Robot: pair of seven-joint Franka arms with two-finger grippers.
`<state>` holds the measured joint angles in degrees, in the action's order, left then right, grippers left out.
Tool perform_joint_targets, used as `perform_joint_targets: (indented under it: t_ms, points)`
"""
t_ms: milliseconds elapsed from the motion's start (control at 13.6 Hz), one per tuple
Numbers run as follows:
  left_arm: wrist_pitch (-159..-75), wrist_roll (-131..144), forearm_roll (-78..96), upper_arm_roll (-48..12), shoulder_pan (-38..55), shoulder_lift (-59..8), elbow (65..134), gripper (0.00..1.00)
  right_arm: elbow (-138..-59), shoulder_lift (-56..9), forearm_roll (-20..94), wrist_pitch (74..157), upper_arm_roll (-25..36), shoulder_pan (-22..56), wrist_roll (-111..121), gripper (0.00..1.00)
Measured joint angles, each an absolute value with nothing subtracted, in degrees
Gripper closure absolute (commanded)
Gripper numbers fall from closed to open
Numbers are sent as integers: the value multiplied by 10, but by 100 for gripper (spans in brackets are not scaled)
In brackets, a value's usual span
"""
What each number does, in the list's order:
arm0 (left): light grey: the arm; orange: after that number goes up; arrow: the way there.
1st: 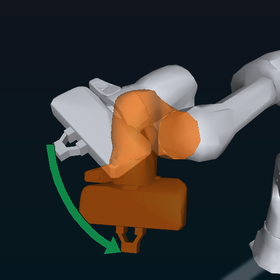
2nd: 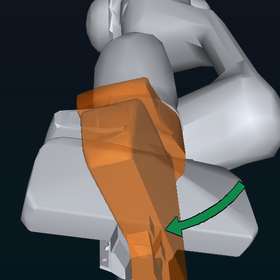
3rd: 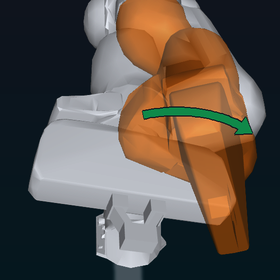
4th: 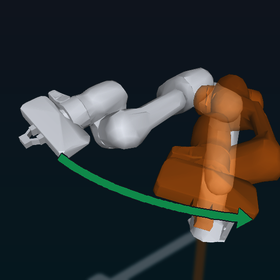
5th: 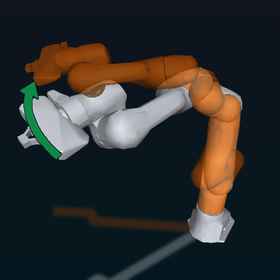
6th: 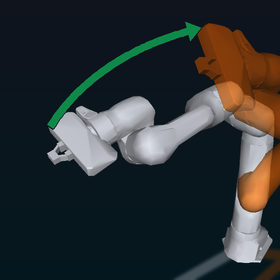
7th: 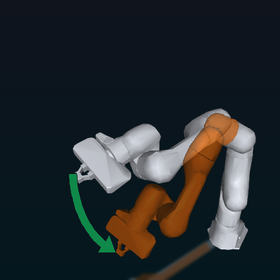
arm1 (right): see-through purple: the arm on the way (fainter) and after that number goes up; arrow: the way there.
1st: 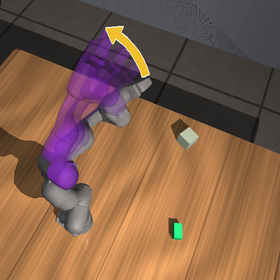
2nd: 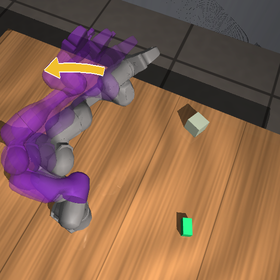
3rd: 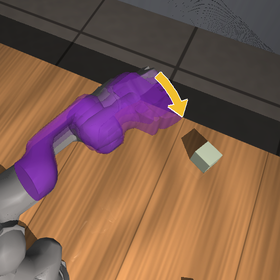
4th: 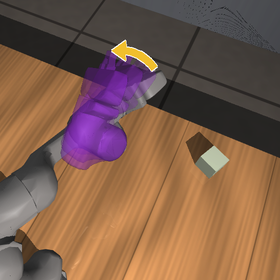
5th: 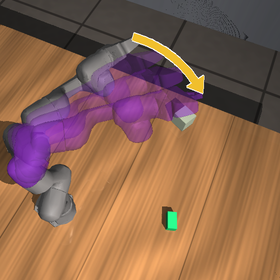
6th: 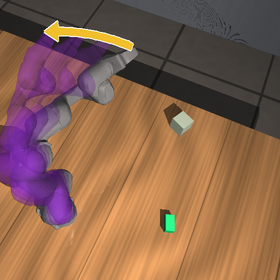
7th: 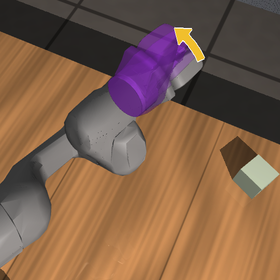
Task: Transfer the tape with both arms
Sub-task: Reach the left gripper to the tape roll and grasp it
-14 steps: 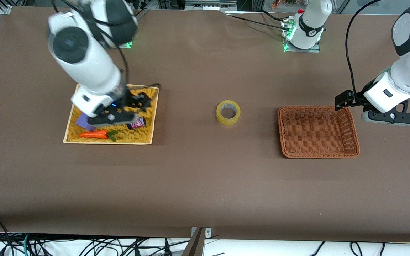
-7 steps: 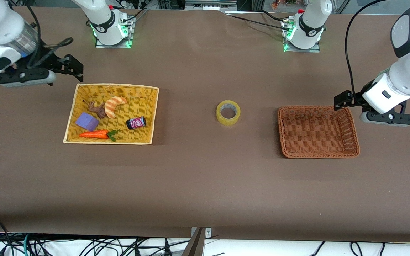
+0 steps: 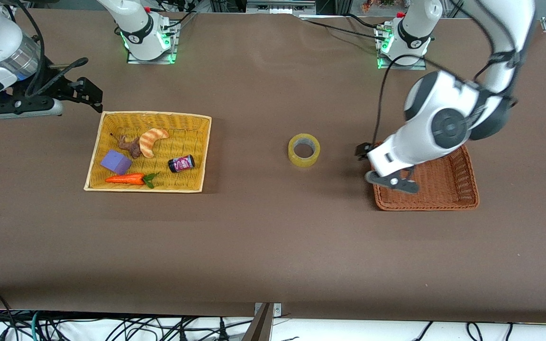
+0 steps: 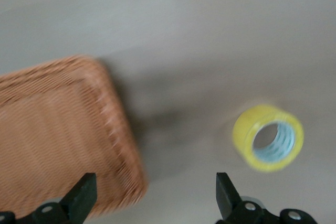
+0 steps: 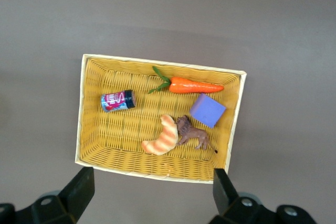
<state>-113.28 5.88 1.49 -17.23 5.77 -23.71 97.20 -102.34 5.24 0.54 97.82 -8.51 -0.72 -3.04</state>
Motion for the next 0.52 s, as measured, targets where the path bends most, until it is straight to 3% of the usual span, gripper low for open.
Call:
perform_joint_targets:
  t_ms: [221,515]
  points:
    - [-1189,61,15,-173,100,-279,972,0,-1023,49,5,978,-5,46,-25,0]
    - [-1270,73,15,-173,152,-322,999,0,-1023,44,5,978,-1,54,-25,0]
